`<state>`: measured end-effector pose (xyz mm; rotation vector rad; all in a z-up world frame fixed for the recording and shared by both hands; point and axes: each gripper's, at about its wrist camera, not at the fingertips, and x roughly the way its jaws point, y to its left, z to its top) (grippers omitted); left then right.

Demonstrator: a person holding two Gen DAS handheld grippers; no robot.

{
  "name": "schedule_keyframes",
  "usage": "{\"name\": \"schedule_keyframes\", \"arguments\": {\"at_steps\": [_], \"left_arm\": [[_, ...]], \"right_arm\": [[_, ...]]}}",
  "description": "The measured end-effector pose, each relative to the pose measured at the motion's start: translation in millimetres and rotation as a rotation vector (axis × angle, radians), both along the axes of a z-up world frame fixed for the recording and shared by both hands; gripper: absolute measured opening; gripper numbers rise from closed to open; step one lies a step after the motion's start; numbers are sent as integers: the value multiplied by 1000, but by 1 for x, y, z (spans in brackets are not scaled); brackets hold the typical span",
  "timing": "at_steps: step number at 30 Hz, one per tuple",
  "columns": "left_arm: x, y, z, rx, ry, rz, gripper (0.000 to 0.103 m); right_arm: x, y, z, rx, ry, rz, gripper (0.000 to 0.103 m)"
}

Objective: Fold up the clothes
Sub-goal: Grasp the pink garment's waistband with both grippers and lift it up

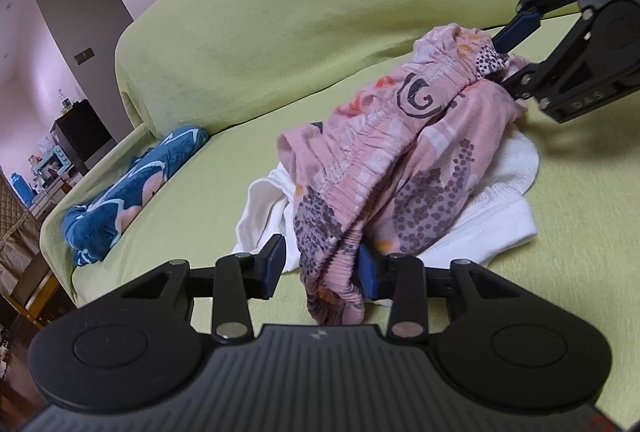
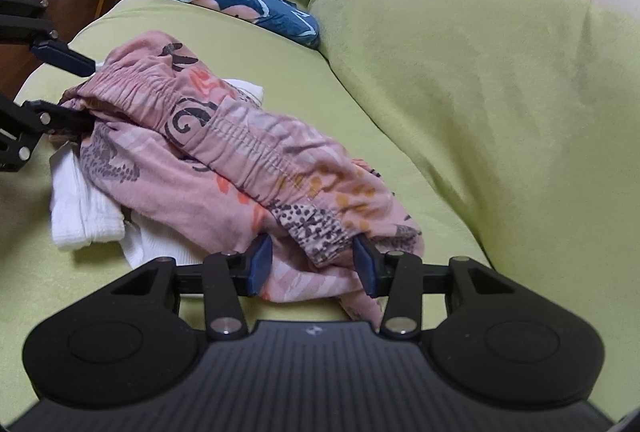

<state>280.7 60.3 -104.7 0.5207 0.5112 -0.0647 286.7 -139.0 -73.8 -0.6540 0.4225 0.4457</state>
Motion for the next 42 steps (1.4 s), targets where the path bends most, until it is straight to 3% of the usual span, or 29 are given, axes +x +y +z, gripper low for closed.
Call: {"name": "schedule_keyframes", "arguments": {"at_steps": [20, 24, 26, 28, 34, 42], "left_arm": [[3, -8, -5, 5, -1, -7, 43], [4, -10, -5, 13, -5, -12, 24], [3, -9, -2, 4, -11, -12, 18], [4, -10, 2, -8, -15, -13, 13], [-8, -11, 31, -13, -49, -39, 10], [-59, -39, 119, -45, -186, -147, 9]], "right_arm": [[16, -1, -2, 10, 2, 5, 36], [17, 0, -2, 10, -3, -7, 27], [17, 1, 0, 10, -2, -9, 3], [15, 0, 4, 14, -8, -12, 3], [-2, -17, 47, 61, -53, -21, 3], [-74, -73, 161, 131, -185, -68, 2]]}}
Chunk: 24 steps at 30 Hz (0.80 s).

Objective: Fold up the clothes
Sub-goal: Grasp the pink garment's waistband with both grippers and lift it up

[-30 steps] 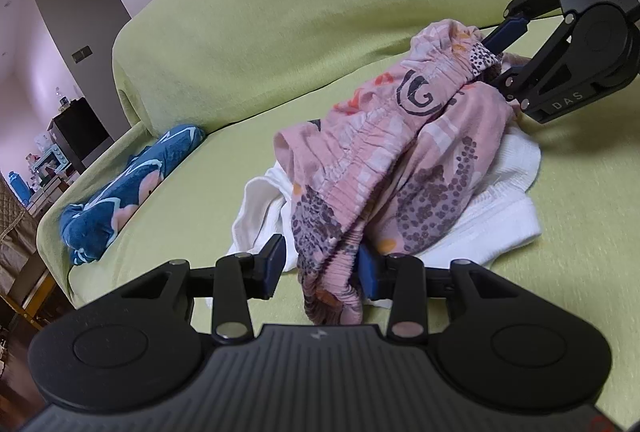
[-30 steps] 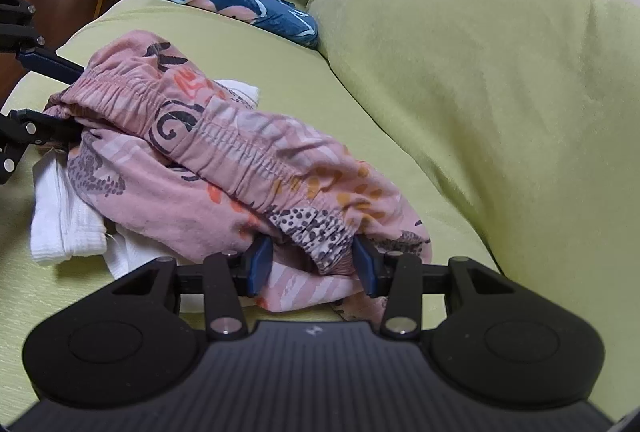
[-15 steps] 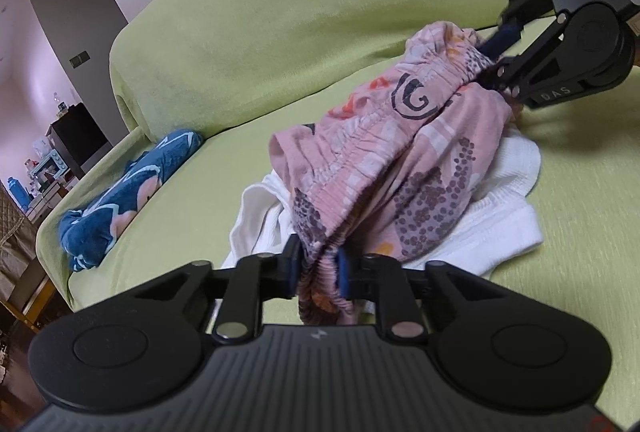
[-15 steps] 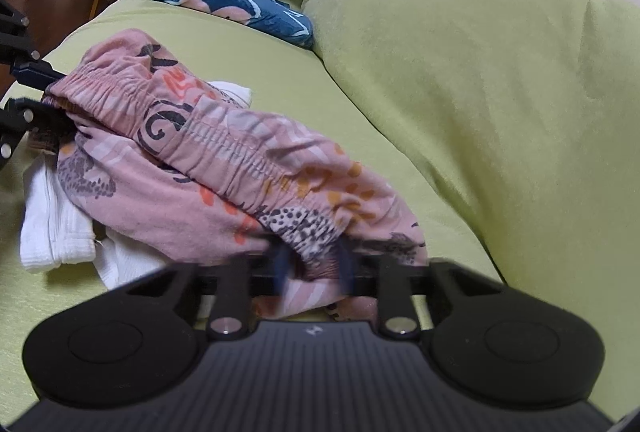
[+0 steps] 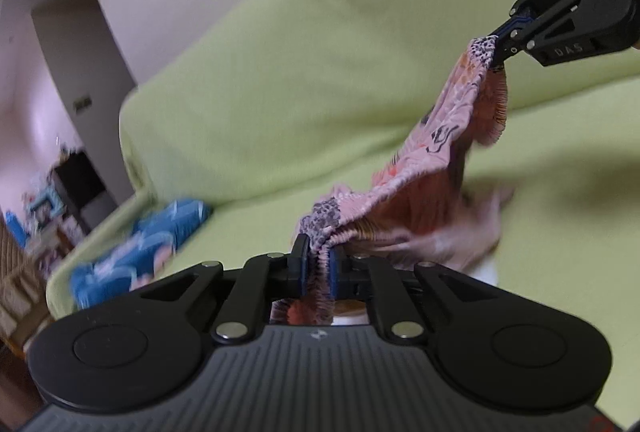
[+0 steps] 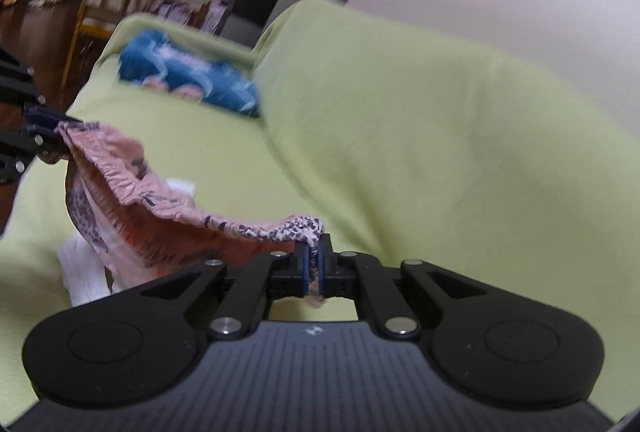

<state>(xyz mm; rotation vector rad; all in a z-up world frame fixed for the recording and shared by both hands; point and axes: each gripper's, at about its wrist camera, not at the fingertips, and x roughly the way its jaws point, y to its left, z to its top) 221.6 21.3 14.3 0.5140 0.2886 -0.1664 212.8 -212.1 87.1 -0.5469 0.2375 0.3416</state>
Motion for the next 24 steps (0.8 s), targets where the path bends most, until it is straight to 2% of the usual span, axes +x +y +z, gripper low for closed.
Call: {"name": "schedule_keyframes", "arguments": {"at_steps": [3, 8, 14, 16, 19, 22, 24], "left_arm": [[-29, -15, 42, -16, -58, -56, 9], [-85, -48, 107, -6, -119, -177, 9], [-159, -90, 171, -25, -163, -362, 9], [-182, -104, 187, -34, -161, -434, 9], [-209, -128, 199, -36, -110, -533, 9], [-231, -152, 204, -28, -64, -612, 9], [-244, -169, 202, -5, -43, -653, 9]], "right_arm": [[-41, -29, 47, 45, -52, -46, 2], [-125, -77, 110, 63, -144, -115, 2], [-229, -150, 170, 156, -174, -201, 2], [-264, -173, 184, 185, -173, -224, 2], [-310, -204, 198, 218, -149, -270, 2], [-343, -234, 200, 266, -105, -317, 2], [-358, -249, 193, 264, -76, -359, 2]]}}
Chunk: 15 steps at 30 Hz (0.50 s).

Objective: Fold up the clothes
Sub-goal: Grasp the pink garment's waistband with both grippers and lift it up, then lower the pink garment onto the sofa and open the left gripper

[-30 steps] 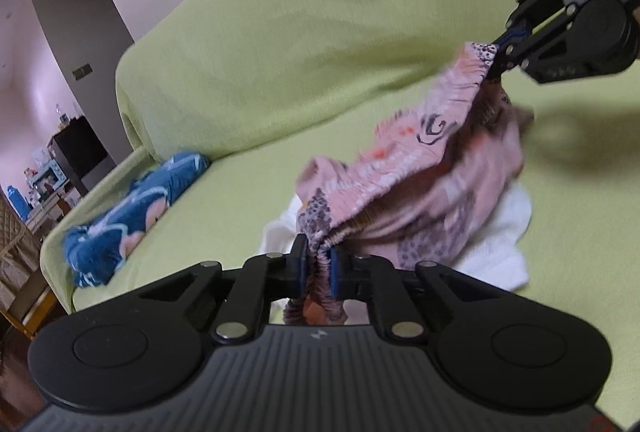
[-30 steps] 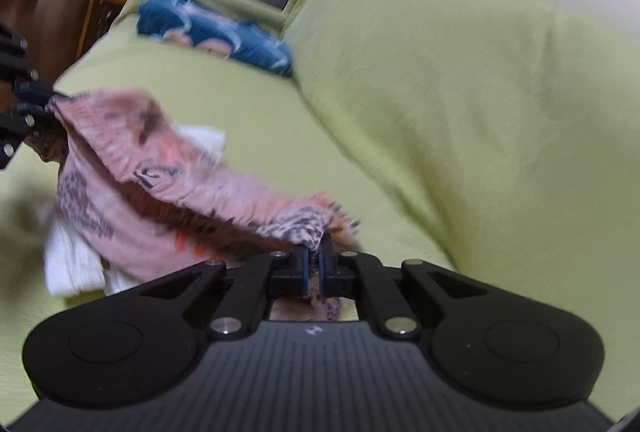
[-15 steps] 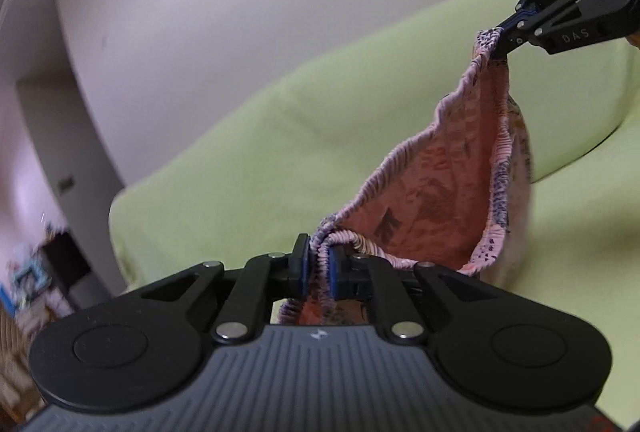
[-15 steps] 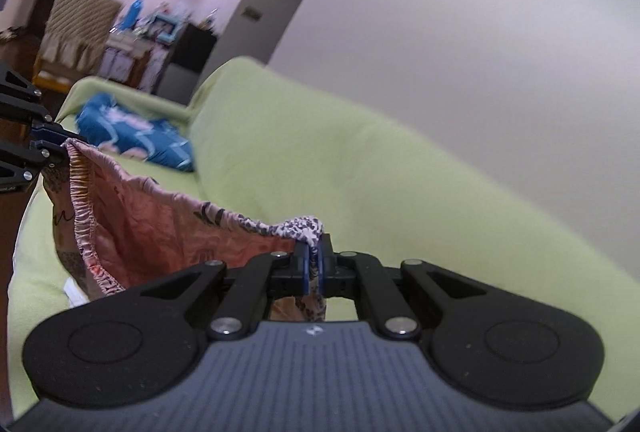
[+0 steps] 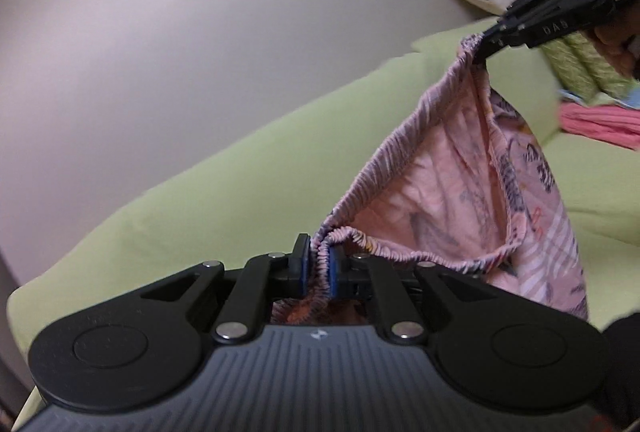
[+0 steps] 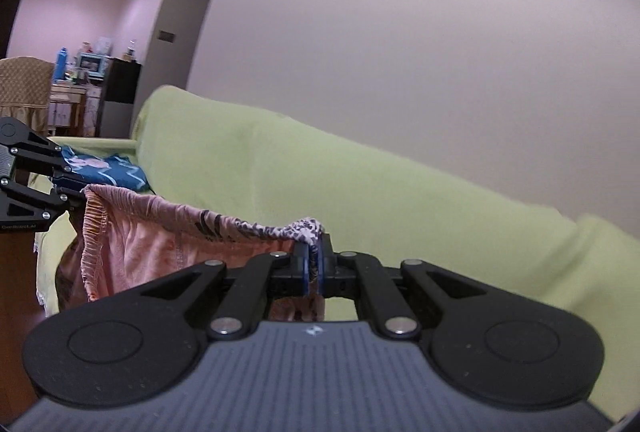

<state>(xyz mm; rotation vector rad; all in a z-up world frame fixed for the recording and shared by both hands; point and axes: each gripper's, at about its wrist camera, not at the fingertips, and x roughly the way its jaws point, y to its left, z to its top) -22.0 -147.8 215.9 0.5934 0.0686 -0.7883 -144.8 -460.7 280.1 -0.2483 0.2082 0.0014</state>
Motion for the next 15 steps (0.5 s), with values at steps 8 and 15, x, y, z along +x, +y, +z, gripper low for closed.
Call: {"name": "schedule_keyframes", "arguments": {"at_steps": [8, 15], "left_arm": [[-17, -47, -23, 34, 65, -147, 9], [-17, -46, -1, 7, 83, -280, 10]], "right_arm": [[-65, -35, -39, 62, 64, -103, 2], [-97, -65, -14, 74, 66, -111, 2]]}}
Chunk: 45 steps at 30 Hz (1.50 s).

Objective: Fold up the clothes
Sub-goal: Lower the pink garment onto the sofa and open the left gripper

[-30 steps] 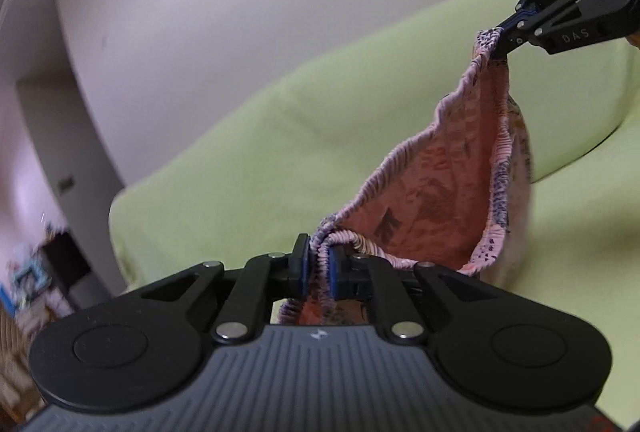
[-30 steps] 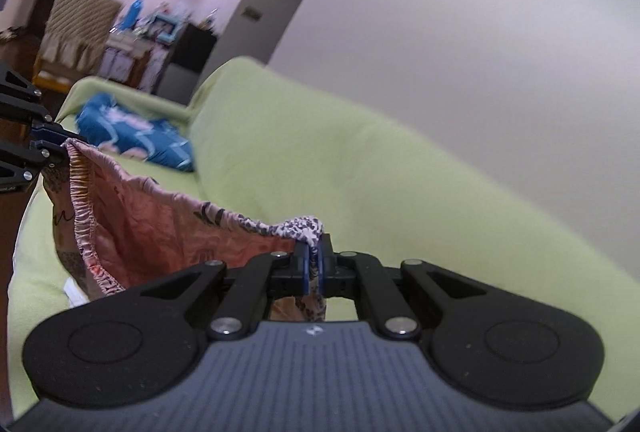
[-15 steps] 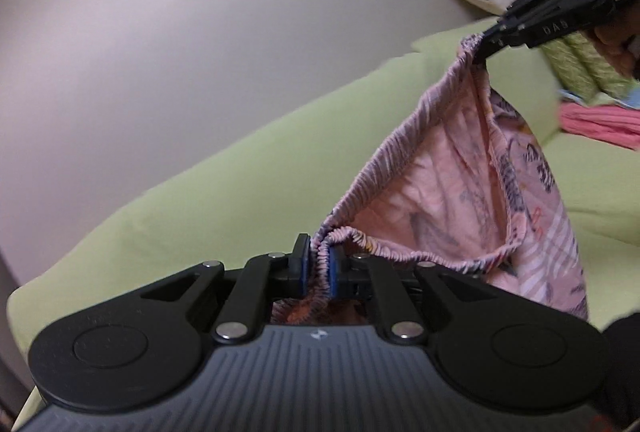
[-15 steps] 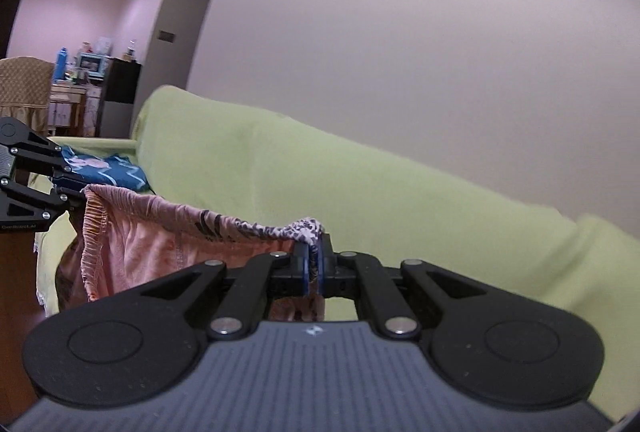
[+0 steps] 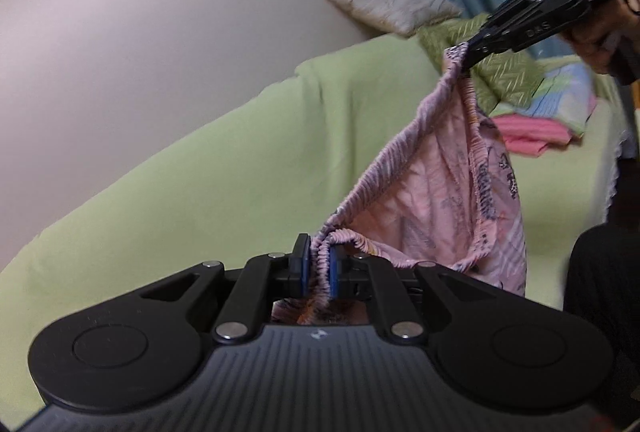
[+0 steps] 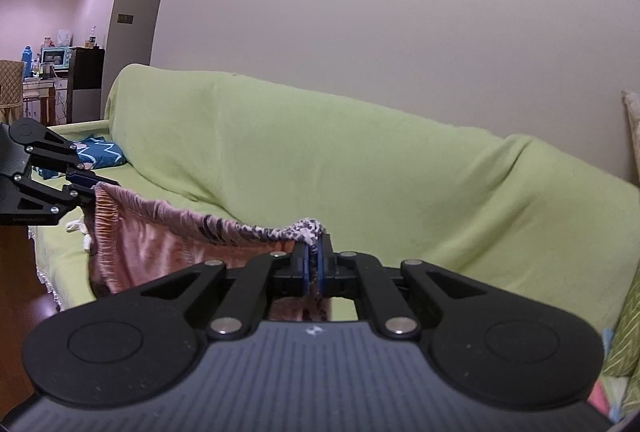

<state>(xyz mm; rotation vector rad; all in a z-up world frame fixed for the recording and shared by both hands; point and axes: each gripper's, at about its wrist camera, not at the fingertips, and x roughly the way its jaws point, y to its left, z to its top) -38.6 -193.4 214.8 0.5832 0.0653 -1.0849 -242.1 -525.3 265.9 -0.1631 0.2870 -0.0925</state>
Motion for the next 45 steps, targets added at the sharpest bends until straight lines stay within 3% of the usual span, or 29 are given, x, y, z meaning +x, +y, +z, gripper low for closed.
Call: {"name": "schedule_keyframes", "arguments": {"at_steps": [4, 7, 12, 16, 17, 19, 23, 26, 29, 32, 34, 38, 41, 43, 44, 45], "left_arm": [[47, -35, 8, 7, 103, -27, 11], [112, -90, -22, 73, 197, 20, 12], [230, -185, -138, 209, 393, 136, 12], [295, -230, -234, 292, 520, 211, 19], [303, -234, -248, 304, 529, 224, 20], [314, -237, -267, 317, 529, 244, 39], [318, -214, -265, 275, 538, 248, 40], [300, -181, -253, 248, 547, 182, 40], [271, -170, -242, 265, 538, 79, 44], [249, -168, -245, 325, 464, 36, 45], [248, -166, -248, 351, 444, 39, 45], [254, -173, -261, 364, 488, 64, 45], [255, -172, -270, 380, 482, 61, 45], [258, -168, -273, 373, 490, 57, 44], [260, -166, -274, 368, 496, 55, 44], [262, -164, -275, 361, 502, 55, 44]], "right_arm": [[59, -33, 2, -25, 54, -20, 2], [140, -65, -28, -40, 157, -41, 2], [293, -148, -161, 52, 400, -92, 2], [357, -193, -271, 88, 556, -127, 3], [362, -201, -290, 81, 582, -143, 4], [360, -212, -313, 77, 596, -173, 13], [325, -224, -318, 136, 550, -166, 22], [299, -223, -311, 186, 525, -138, 22], [276, -207, -308, 244, 504, -58, 22], [260, -178, -303, 273, 468, 50, 25], [262, -149, -303, 233, 457, 160, 28], [289, -109, -308, 126, 479, 311, 34], [316, -101, -323, 34, 541, 292, 34], [324, -106, -328, 49, 561, 285, 31], [324, -110, -325, 60, 558, 266, 11], [324, -114, -321, 68, 557, 242, 7]]}}
